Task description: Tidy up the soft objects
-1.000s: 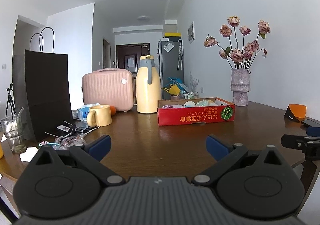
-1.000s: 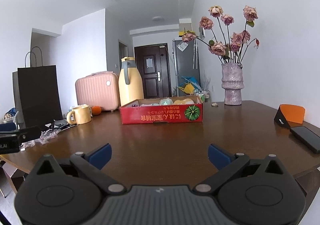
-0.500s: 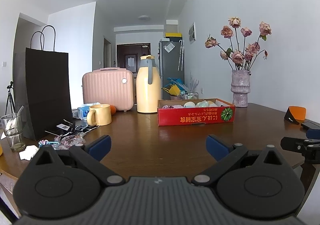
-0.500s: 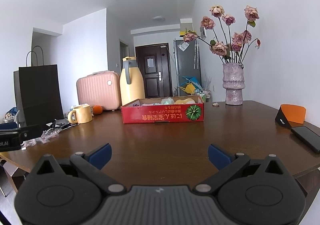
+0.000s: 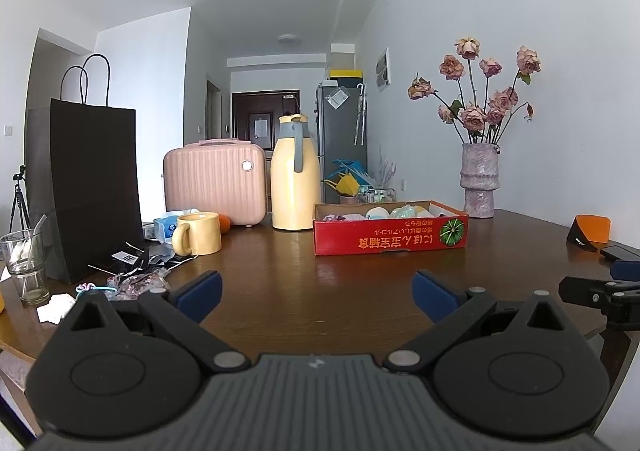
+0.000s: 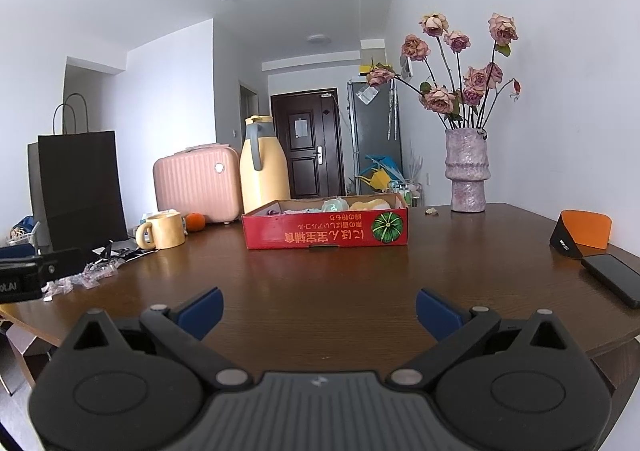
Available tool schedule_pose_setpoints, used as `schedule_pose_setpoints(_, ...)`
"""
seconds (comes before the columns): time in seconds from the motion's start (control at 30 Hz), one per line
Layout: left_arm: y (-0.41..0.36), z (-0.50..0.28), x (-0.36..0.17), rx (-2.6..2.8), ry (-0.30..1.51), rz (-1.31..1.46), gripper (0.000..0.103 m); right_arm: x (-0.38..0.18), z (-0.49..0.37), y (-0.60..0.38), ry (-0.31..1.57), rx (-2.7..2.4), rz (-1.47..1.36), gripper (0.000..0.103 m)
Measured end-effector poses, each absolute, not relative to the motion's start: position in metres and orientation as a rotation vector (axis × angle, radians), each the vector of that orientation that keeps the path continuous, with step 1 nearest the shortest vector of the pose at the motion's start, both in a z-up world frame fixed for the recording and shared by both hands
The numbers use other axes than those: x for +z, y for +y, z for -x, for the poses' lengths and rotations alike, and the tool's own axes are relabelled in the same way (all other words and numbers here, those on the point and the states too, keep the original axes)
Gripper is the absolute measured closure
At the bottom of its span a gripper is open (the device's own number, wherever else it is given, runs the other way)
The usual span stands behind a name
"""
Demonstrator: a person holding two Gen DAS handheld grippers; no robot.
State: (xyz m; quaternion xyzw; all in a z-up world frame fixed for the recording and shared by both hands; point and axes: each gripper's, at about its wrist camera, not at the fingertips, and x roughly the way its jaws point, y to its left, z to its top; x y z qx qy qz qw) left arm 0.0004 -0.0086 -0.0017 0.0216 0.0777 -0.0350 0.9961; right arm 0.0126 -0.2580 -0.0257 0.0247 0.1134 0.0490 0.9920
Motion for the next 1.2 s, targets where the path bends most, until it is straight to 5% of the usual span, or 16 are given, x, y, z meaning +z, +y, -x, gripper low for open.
schedule_pose_setpoints(1.2, -0.0100, -0.0009, -0.0039, -0.094, 0.142, -0.042, 0.000, -0.0280, -0.0140, -0.2585, 0.238, 0.085, -0.058, 0.000)
